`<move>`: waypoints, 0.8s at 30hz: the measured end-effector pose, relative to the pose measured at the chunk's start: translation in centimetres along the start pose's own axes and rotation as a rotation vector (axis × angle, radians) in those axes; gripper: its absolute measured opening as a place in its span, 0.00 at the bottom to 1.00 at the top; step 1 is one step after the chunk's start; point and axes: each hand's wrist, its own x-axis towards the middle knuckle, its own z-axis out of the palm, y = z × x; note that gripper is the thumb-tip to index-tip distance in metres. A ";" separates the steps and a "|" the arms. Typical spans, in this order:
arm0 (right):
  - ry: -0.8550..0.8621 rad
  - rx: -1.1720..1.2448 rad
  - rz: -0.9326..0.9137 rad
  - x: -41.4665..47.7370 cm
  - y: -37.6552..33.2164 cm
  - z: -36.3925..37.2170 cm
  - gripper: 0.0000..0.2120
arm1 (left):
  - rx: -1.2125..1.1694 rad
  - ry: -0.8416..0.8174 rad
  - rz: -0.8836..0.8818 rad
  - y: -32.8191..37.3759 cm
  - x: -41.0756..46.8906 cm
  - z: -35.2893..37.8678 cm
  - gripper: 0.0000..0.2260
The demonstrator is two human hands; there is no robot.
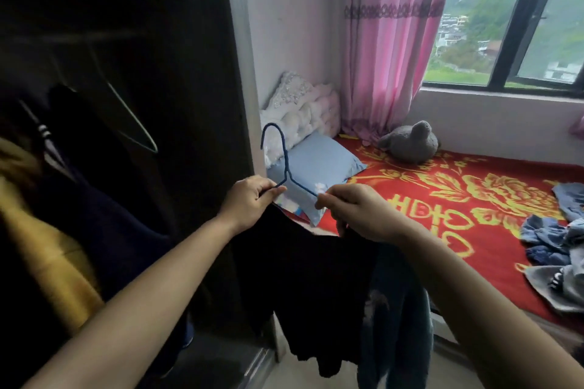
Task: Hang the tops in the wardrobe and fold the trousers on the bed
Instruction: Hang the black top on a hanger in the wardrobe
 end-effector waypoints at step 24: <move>-0.169 0.733 -0.132 27.0 -16.2 12.4 0.17 | 1.077 0.279 -0.282 -12.5 3.3 -29.5 0.33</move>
